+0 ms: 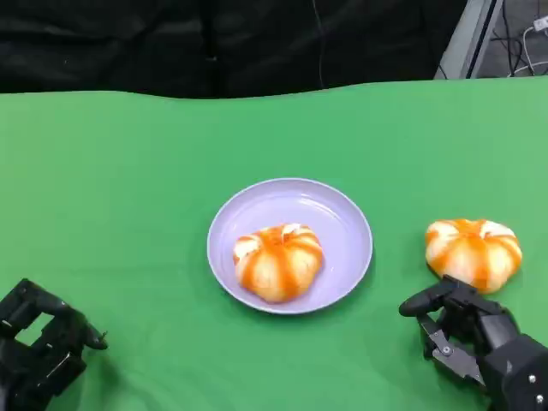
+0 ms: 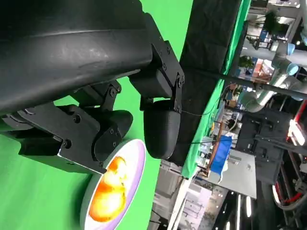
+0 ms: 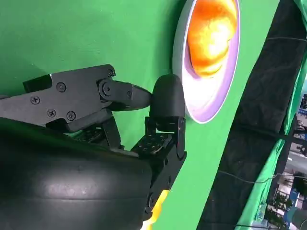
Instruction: Grasp the bread from the table and place it into the plate.
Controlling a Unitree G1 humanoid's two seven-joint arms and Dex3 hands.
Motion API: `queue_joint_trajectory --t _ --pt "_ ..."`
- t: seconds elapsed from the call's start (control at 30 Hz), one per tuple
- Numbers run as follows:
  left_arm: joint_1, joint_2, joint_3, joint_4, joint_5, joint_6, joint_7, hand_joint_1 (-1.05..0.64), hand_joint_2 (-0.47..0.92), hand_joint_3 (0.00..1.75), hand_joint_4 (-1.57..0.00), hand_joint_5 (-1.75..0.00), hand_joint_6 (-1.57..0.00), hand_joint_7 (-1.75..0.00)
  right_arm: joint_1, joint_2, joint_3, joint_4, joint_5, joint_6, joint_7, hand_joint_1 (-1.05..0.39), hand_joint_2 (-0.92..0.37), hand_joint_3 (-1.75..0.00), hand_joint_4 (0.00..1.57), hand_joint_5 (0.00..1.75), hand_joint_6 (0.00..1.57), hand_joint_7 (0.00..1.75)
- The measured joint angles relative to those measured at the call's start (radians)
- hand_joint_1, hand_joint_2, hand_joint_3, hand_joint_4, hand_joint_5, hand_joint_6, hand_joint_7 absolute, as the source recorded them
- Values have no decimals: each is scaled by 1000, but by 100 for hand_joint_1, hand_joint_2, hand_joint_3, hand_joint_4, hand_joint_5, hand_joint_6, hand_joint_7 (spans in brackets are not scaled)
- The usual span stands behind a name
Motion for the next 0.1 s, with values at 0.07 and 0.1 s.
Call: queue_joint_trajectory --t 0.07,0.1 --pt "0 0 0 0 0 0 0 7 71 109 -86 -174 -79 -149 0 0 0 0 0 0 0 -30 -92 -42 67 175 74 119" --pt "0 0 0 0 0 0 0 7 71 108 -86 -173 -79 -148 0 0 -1 0 0 0 0 -30 -92 -42 67 175 74 119"
